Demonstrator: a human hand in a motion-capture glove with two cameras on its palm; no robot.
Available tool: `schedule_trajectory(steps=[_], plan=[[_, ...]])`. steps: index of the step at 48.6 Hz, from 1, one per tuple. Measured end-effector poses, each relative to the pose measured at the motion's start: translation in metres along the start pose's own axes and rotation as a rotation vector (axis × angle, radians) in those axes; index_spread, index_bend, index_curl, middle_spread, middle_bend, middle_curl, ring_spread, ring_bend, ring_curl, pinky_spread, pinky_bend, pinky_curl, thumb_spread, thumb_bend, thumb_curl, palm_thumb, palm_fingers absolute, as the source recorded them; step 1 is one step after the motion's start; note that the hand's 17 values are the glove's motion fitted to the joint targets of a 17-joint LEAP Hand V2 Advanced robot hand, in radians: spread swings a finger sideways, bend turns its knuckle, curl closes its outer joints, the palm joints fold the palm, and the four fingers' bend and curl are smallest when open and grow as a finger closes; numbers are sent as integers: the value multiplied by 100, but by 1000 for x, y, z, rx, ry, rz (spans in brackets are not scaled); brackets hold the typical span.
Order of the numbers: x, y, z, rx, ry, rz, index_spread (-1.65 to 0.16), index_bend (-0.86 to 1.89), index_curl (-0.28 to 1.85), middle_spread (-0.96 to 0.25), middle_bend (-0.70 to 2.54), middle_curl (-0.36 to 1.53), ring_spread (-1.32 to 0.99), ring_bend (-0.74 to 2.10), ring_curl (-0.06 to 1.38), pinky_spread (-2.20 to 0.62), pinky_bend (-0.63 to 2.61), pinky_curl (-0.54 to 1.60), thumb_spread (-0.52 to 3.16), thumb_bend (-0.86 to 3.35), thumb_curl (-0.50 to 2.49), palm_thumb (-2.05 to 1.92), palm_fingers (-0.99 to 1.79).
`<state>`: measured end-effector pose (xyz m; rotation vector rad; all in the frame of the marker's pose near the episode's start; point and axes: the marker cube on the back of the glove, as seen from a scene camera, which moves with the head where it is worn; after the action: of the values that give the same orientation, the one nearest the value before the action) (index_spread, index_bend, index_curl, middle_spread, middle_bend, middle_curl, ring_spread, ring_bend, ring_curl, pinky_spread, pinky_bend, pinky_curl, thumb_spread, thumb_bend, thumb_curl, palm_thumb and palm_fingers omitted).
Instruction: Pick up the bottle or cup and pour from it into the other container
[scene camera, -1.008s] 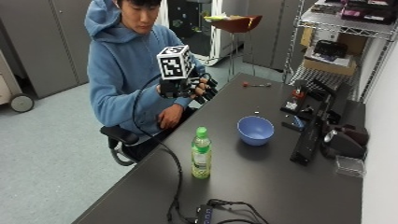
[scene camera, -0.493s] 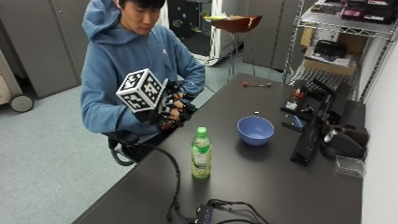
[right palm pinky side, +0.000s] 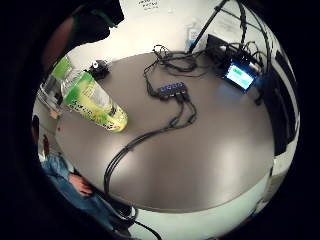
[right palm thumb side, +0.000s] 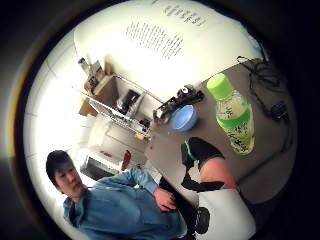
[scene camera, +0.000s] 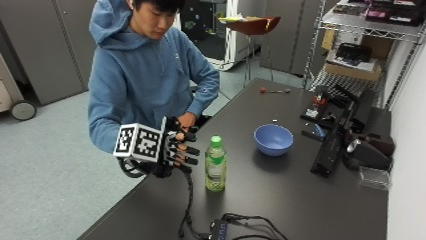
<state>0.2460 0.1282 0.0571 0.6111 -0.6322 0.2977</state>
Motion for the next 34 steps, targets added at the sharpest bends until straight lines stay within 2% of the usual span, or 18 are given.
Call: schedule_trajectory(steps=[8,34], plan=[[20,0,21,27,-225,76,-35,9,15,4,19,33,6,51,32,22,61,37,88,-4,43,71,22],[29,-5,120,104,-565,165,-28,11,15,13,16,30,13,61,33,24,66,36,85,-3,39,66,17]])
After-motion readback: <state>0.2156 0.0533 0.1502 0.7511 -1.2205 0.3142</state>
